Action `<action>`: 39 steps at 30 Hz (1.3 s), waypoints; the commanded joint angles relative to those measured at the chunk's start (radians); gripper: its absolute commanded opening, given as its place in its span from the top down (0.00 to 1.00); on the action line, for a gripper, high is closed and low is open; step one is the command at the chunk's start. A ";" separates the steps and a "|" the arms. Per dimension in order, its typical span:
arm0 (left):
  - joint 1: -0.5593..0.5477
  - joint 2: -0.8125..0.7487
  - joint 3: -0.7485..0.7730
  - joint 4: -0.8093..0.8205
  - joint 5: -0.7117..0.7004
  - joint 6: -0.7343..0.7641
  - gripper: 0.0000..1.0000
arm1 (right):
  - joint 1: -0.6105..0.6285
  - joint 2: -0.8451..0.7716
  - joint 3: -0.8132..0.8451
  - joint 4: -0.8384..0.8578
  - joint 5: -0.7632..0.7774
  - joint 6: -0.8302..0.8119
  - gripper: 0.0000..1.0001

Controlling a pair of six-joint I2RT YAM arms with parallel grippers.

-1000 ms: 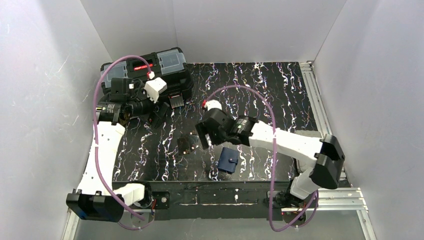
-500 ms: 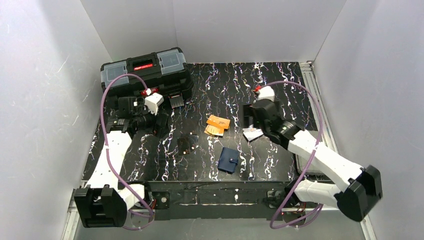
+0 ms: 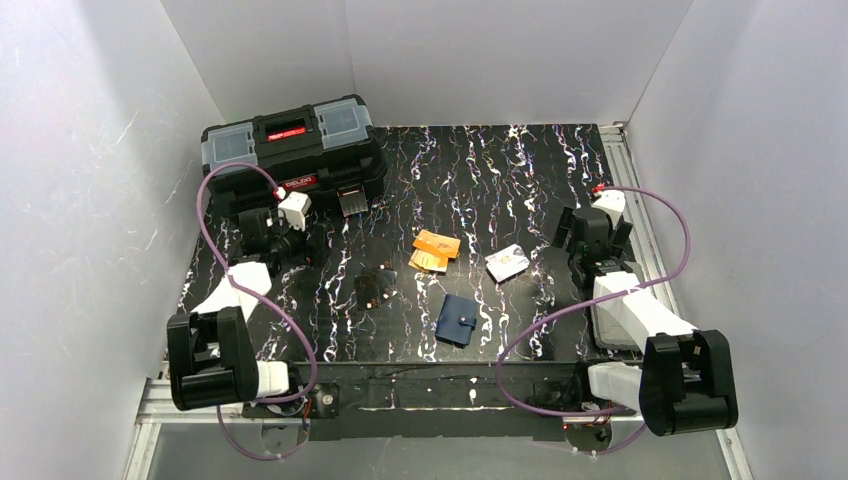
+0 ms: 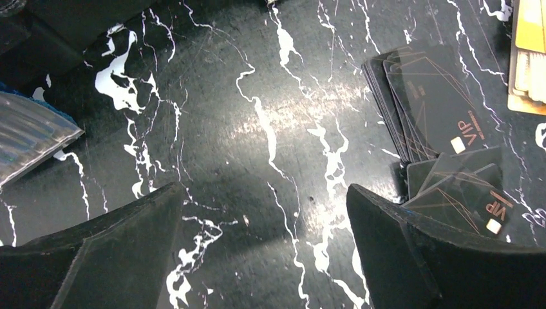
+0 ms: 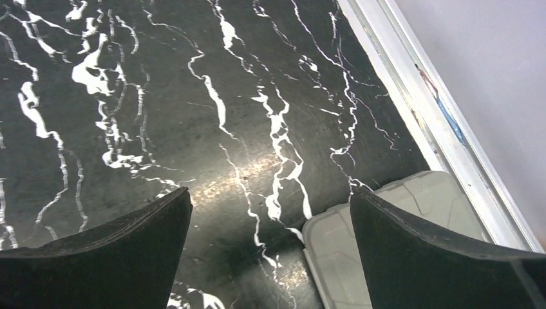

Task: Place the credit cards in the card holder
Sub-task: Reset both arms

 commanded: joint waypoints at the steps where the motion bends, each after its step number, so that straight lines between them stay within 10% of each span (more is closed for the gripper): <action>1: 0.003 0.025 -0.031 0.251 -0.012 -0.038 0.02 | -0.058 -0.007 -0.069 0.238 -0.055 -0.021 0.02; 21: 0.029 0.070 -0.124 0.519 -0.008 -0.276 0.02 | -0.094 0.152 -0.196 0.691 -0.143 -0.165 0.02; 26: 0.025 0.149 -0.337 0.957 -0.005 -0.276 0.02 | -0.092 0.131 -0.239 0.747 -0.166 -0.173 0.02; 29: -0.034 0.153 -0.331 0.901 -0.097 -0.212 0.02 | -0.118 0.137 -0.405 1.054 -0.350 -0.201 0.02; 39: -0.044 0.194 -0.378 1.039 -0.109 -0.225 0.02 | -0.157 0.148 -0.338 0.924 -0.390 -0.179 0.02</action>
